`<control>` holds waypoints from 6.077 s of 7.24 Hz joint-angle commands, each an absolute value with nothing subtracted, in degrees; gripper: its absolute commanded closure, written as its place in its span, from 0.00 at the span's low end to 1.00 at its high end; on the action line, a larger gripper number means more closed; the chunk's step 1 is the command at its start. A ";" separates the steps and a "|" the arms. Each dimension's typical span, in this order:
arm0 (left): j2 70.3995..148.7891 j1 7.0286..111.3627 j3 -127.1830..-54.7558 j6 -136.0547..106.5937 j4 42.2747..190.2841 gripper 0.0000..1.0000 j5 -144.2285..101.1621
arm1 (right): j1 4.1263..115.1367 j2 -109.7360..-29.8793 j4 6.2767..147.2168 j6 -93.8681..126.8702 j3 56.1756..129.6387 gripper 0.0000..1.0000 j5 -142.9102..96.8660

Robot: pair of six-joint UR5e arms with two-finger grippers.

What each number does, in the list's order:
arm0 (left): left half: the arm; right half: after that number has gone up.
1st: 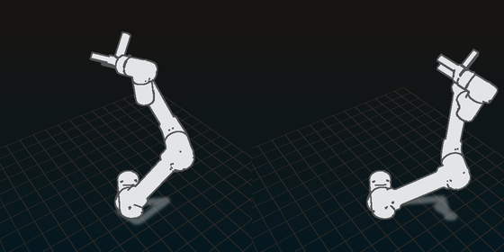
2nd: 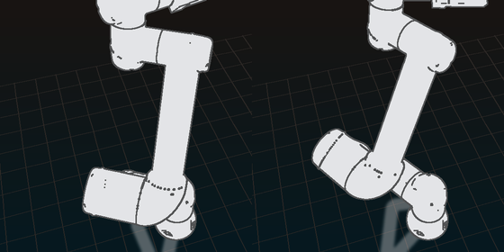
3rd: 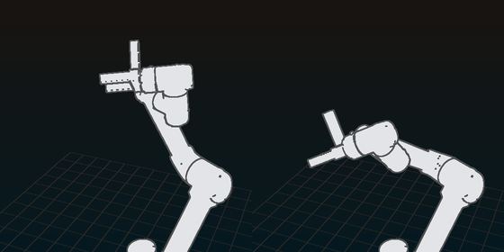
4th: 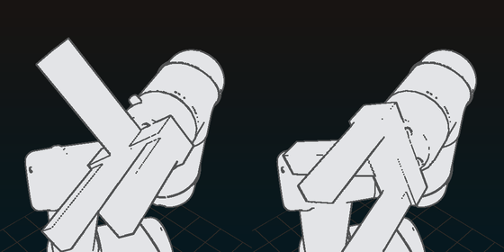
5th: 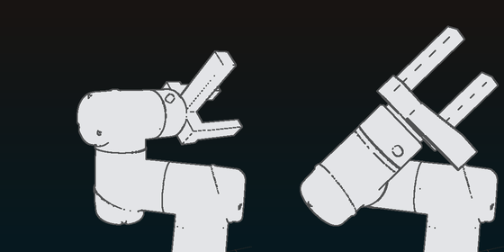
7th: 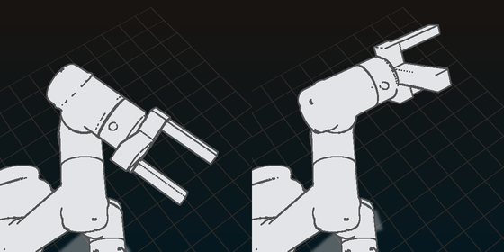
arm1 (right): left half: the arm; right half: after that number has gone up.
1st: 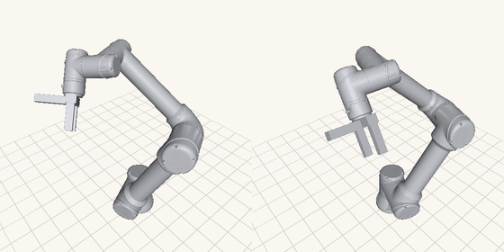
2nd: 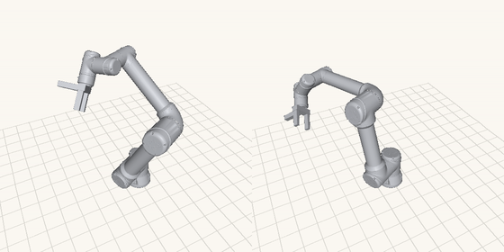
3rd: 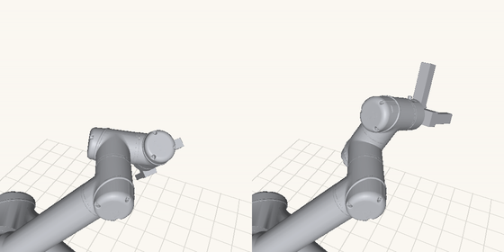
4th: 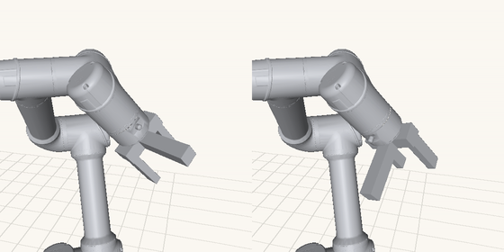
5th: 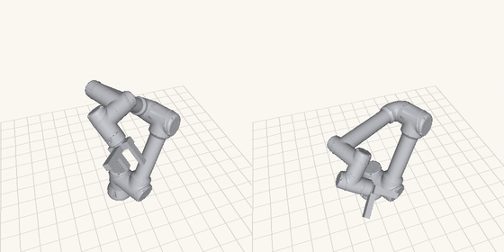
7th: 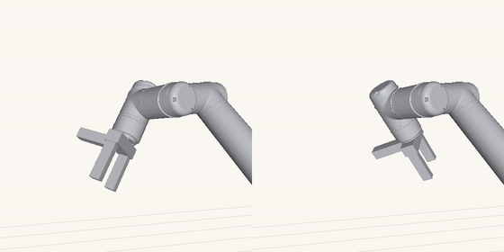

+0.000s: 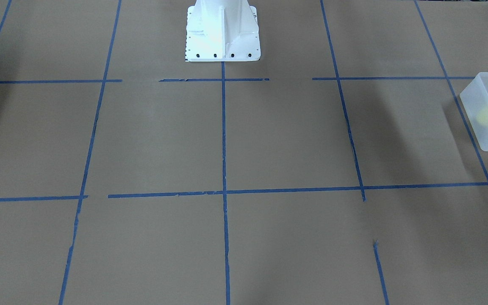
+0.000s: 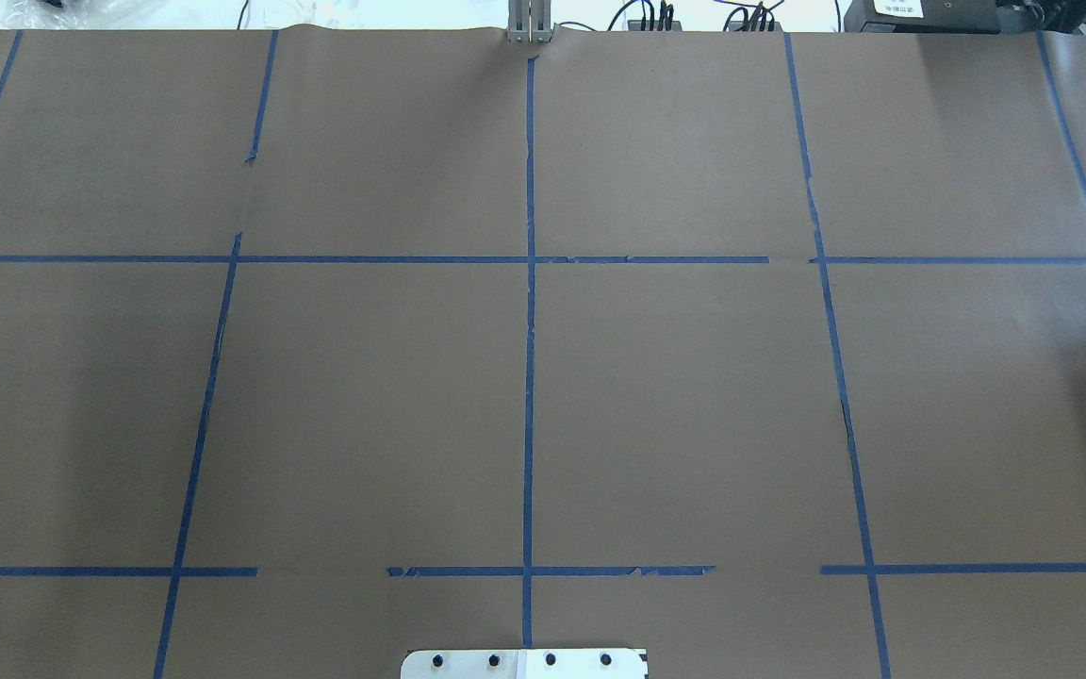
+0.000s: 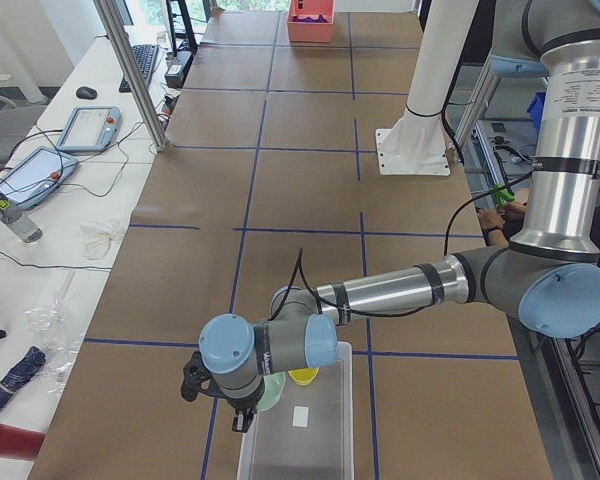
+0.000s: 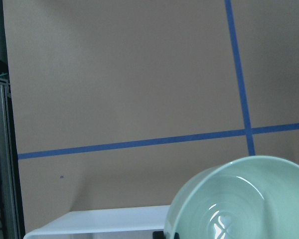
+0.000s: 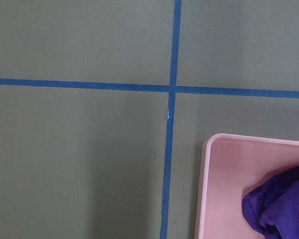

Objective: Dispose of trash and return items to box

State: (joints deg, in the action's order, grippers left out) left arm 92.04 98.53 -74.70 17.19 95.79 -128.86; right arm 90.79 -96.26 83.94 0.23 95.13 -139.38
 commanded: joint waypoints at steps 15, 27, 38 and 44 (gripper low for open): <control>88.51 92.49 -99.55 -3.92 88.34 0.00 -132.98 | 90.79 -95.89 83.94 0.44 96.77 0.00 -139.31; 88.07 91.67 -98.00 -3.78 88.86 0.00 -132.98 | 90.79 -96.33 83.85 8.28 96.41 0.00 -138.61; 88.77 91.67 -98.61 -3.78 88.86 0.00 -133.07 | 90.70 -95.62 83.67 8.79 96.59 0.00 -135.79; 89.21 91.67 -98.09 -3.78 88.95 0.00 -133.07 | 90.70 -95.80 82.53 8.79 96.50 0.00 -135.79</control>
